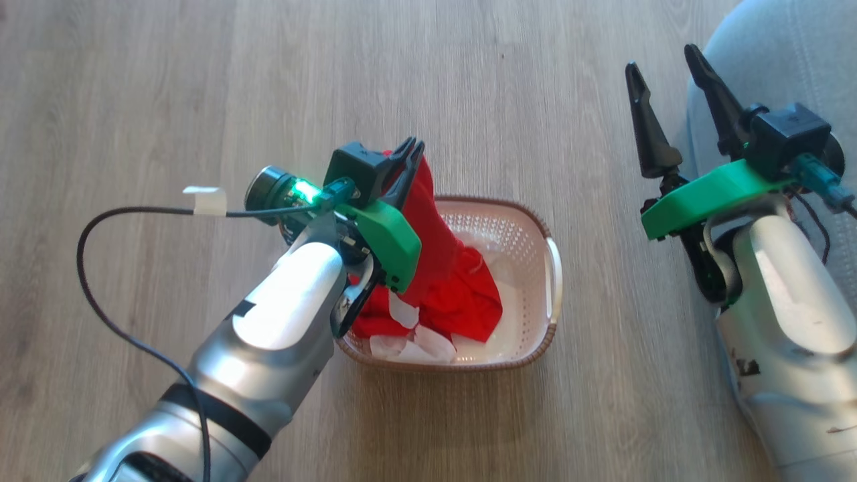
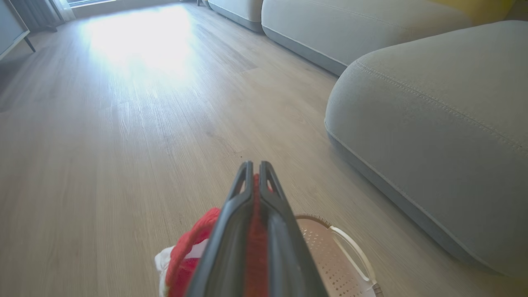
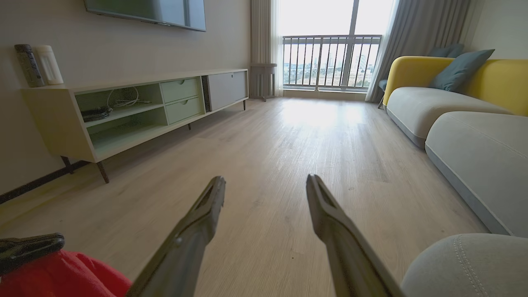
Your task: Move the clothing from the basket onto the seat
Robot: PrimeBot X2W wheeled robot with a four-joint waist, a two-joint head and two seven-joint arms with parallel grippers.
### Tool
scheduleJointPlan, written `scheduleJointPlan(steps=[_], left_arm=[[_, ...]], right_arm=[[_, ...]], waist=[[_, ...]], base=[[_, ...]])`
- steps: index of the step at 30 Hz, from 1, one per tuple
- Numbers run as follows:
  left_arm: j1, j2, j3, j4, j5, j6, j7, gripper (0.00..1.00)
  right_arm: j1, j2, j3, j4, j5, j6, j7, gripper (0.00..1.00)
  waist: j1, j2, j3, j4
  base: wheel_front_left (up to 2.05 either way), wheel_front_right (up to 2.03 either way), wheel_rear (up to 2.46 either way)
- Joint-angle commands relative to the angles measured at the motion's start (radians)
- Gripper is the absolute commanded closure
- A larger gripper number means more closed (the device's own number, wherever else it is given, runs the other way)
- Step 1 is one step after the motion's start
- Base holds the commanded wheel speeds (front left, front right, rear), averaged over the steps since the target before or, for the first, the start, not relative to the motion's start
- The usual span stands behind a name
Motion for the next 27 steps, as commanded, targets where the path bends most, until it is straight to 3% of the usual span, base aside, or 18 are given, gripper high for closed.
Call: scheduleJointPlan(steps=[1, 11, 27], left_arm=[[-0.033, 0.012, 0.044, -0.043, 0.014, -0.006, -0.012, 1.00], [-0.098, 0.012, 0.112, -0.128, 0.039, -0.023, -0.013, 1.00], [-0.225, 0.019, 0.179, -0.299, 0.084, -0.014, -0.013, 1.00]], right_arm=[[0.006, 0.007, 0.015, -0.025, 0.008, 0.000, -0.006, 0.00], [0.071, 0.023, 0.017, -0.005, 0.017, 0.000, -0.006, 0.00], [0.098, 0.033, 0.003, -0.003, 0.017, 0.000, -0.006, 0.00]], waist=[[0.0002, 0.0000, -0.034, 0.010], [0.0002, 0.0000, -0.104, 0.014], [0.0002, 0.0000, -0.100, 0.017]], base=[[0.00, 0.00, 0.00], [0.00, 0.00, 0.00], [0.00, 0.00, 0.00]])
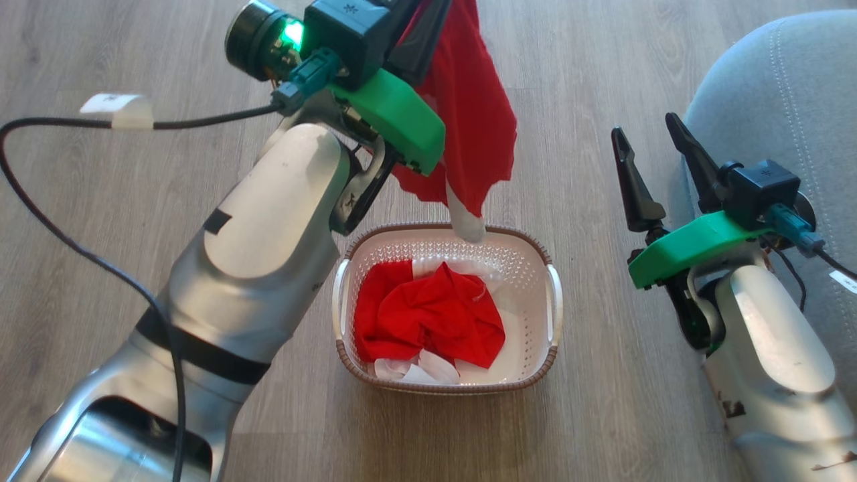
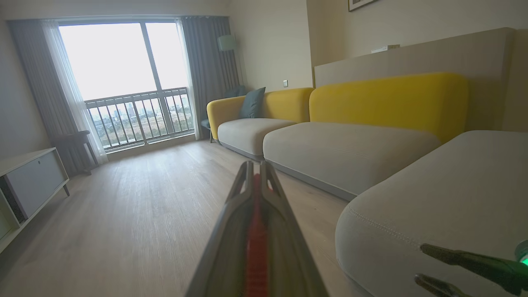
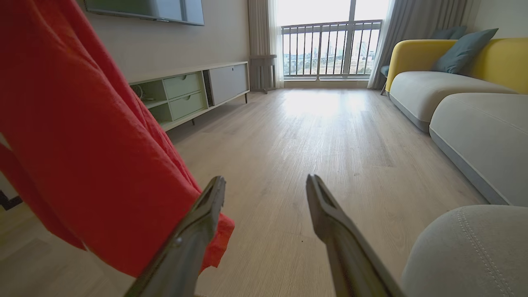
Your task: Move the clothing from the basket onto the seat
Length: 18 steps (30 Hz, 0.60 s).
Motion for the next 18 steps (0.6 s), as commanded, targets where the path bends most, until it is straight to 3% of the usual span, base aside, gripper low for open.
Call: scheduleJointPlan(steps=[1, 10, 18], left_arm=[[-0.058, 0.021, 0.036, -0.036, 0.007, 0.007, -0.010, 1.00], [-0.064, 0.020, 0.026, -0.054, 0.007, 0.011, -0.010, 1.00], [-0.065, 0.018, 0.010, -0.054, 0.003, 0.009, -0.010, 1.00]], right_arm=[[-0.011, 0.008, 0.011, -0.031, 0.000, 0.000, -0.006, 0.00], [-0.026, 0.010, 0.059, -0.037, 0.004, 0.000, -0.006, 0.00], [-0.109, -0.024, 0.281, -0.061, 0.081, 0.000, -0.006, 0.00]], waist=[[0.0000, 0.0000, 0.000, 0.000], [0.0000, 0.0000, 0.008, 0.000], [0.0000, 0.0000, 0.015, 0.006]], base=[[0.00, 0.00, 0.00], [0.00, 0.00, 0.00], [0.00, 0.00, 0.00]])
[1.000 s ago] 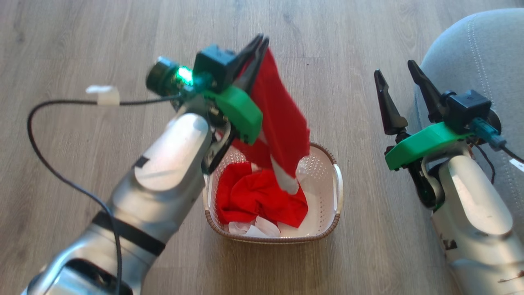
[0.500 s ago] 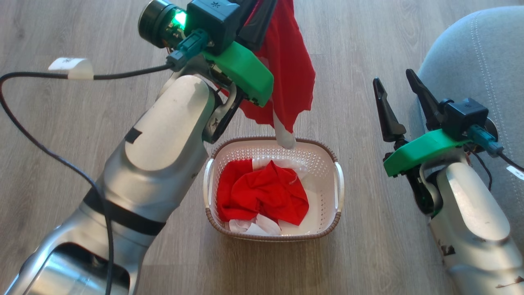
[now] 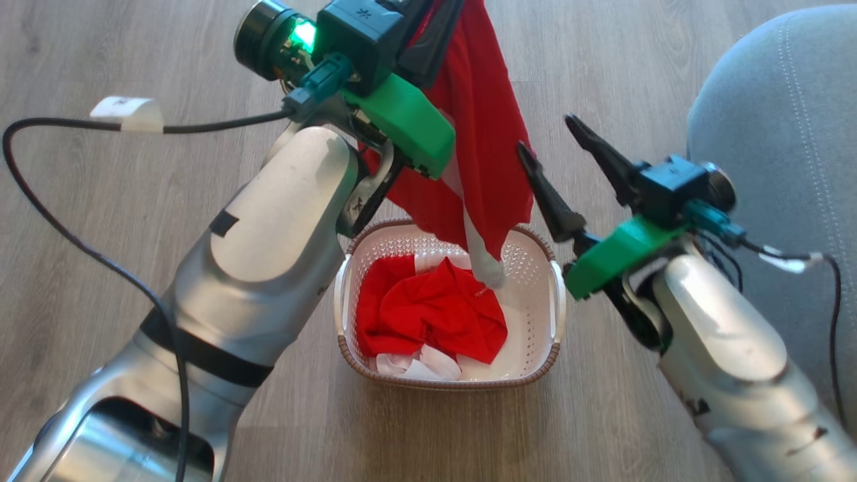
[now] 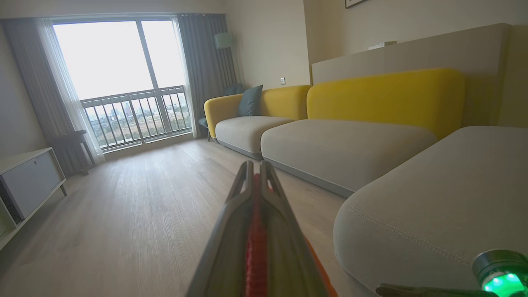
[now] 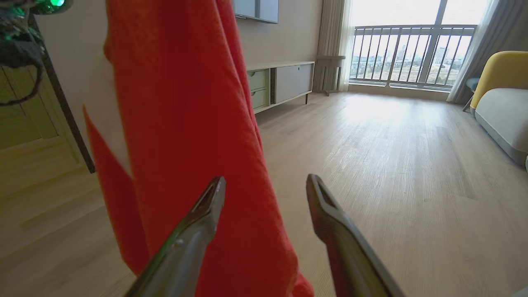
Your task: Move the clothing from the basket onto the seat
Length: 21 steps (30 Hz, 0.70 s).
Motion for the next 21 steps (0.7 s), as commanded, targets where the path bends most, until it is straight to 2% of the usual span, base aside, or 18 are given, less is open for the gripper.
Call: scheduleJointPlan(steps=[1, 9, 21], left_arm=[[-0.064, 0.018, 0.026, -0.037, -0.001, 0.004, -0.010, 1.00], [-0.065, 0.016, 0.008, -0.041, -0.008, 0.006, -0.010, 1.00], [-0.062, 0.014, -0.038, -0.057, -0.034, 0.010, -0.010, 1.00]], right_arm=[[-0.058, -0.007, 0.038, -0.035, 0.015, 0.000, -0.006, 0.00], [-0.174, 0.001, 0.149, 0.064, 0.042, 0.000, -0.006, 0.00], [-0.346, 0.091, 0.264, 0.321, 0.089, 0.000, -0.006, 0.00]], waist=[[0.0000, 0.0000, 0.000, 0.003], [0.0000, 0.0000, 0.003, 0.020], [0.0000, 0.0000, 0.011, 0.065]], base=[[0.00, 0.00, 0.00], [0.00, 0.00, 0.00], [0.00, 0.00, 0.00]])
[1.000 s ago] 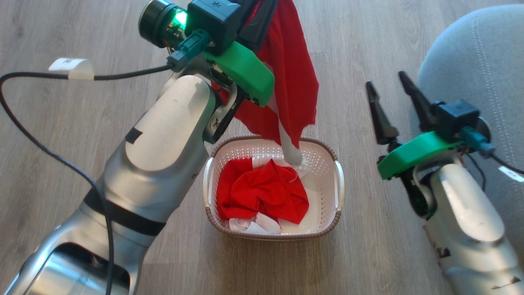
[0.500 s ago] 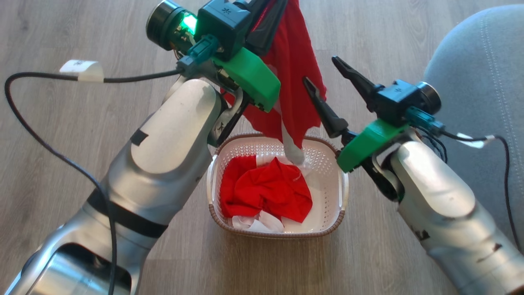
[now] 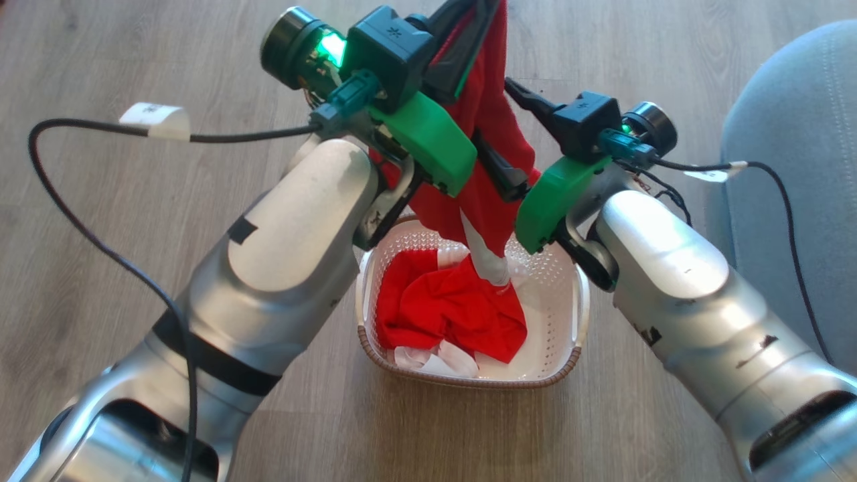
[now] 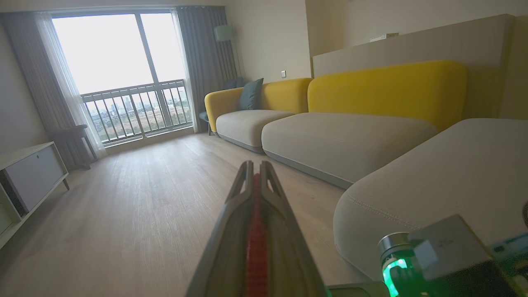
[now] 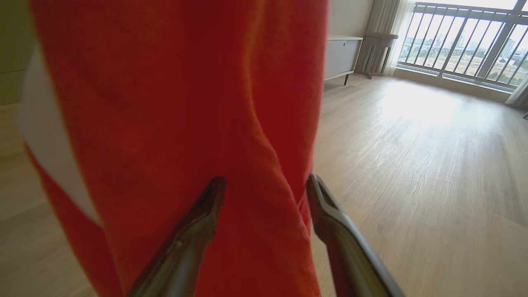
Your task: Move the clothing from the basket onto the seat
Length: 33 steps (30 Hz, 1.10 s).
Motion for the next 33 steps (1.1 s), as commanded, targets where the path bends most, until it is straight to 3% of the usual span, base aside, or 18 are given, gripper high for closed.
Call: scheduleJointPlan(steps=[1, 2, 3, 4, 5, 11, 17, 18, 19, 27, 33], left_arm=[[-0.062, 0.015, 0.025, -0.039, -0.012, 0.005, -0.010, 1.00], [-0.060, 0.015, 0.018, -0.043, -0.016, 0.006, -0.010, 1.00], [-0.059, 0.015, 0.012, -0.046, -0.020, 0.008, -0.010, 1.00], [-0.059, 0.015, 0.005, -0.049, -0.025, 0.010, -0.010, 1.00], [-0.058, 0.015, -0.001, -0.051, -0.029, 0.011, -0.010, 1.00], [-0.057, 0.015, -0.010, -0.052, -0.040, 0.021, -0.010, 1.00], [-0.052, 0.015, 0.001, -0.057, -0.037, 0.023, -0.010, 1.00], [-0.049, 0.015, 0.003, -0.059, -0.033, 0.022, -0.010, 0.59], [-0.045, 0.015, 0.005, -0.057, -0.030, 0.019, -0.010, 0.00], [-0.004, 0.024, 0.016, -0.026, 0.000, -0.010, -0.010, 0.00], [0.056, 0.047, 0.028, 0.004, 0.022, -0.034, -0.010, 0.00]], right_arm=[[-0.030, 0.027, 0.014, -0.006, 0.016, 0.000, -0.007, 0.00], [-0.042, 0.032, 0.025, 0.016, 0.031, 0.000, -0.007, 0.00], [-0.052, 0.037, 0.039, 0.040, 0.045, 0.000, -0.007, 0.24], [-0.062, 0.041, 0.052, 0.060, 0.059, 0.000, -0.007, 0.56], [-0.071, 0.045, 0.058, 0.070, 0.075, 0.000, -0.007, 1.00], [-0.093, 0.041, 0.057, 0.065, 0.109, 0.000, -0.007, 1.00], [-0.065, 0.014, -0.013, -0.007, 0.087, 0.000, -0.007, 1.00], [-0.057, 0.009, -0.029, -0.021, 0.079, 0.000, -0.007, 1.00], [-0.048, 0.005, -0.046, -0.035, 0.072, 0.000, -0.007, 1.00], [0.029, -0.022, -0.184, -0.150, 0.008, 0.000, -0.007, 1.00], [0.094, -0.025, -0.266, -0.248, -0.028, 0.000, -0.007, 1.00]], waist=[[0.0000, 0.0000, 0.000, 0.005], [0.0000, 0.0000, 0.001, 0.009], [0.0000, 0.0000, 0.002, 0.013], [0.0000, 0.0000, 0.003, 0.017], [0.0000, 0.0000, 0.004, 0.020], [0.0000, 0.0000, 0.012, 0.030], [0.0000, 0.0000, 0.024, 0.017], [0.0000, 0.0000, 0.026, 0.014], [0.0000, 0.0000, 0.027, 0.010], [0.0000, 0.0000, 0.038, -0.048], [0.0000, 0.0000, 0.047, -0.159]], base=[[0.00, 0.00, 0.00], [0.00, 0.00, 0.00], [0.00, 0.00, 0.00], [0.00, 0.00, 0.00], [0.00, 0.00, 0.00], [0.00, 0.00, 0.00], [0.00, 0.00, 0.00], [0.00, 0.00, 0.00], [0.00, 0.00, 0.00], [0.00, 0.00, 0.00], [0.00, 0.00, 0.00]])
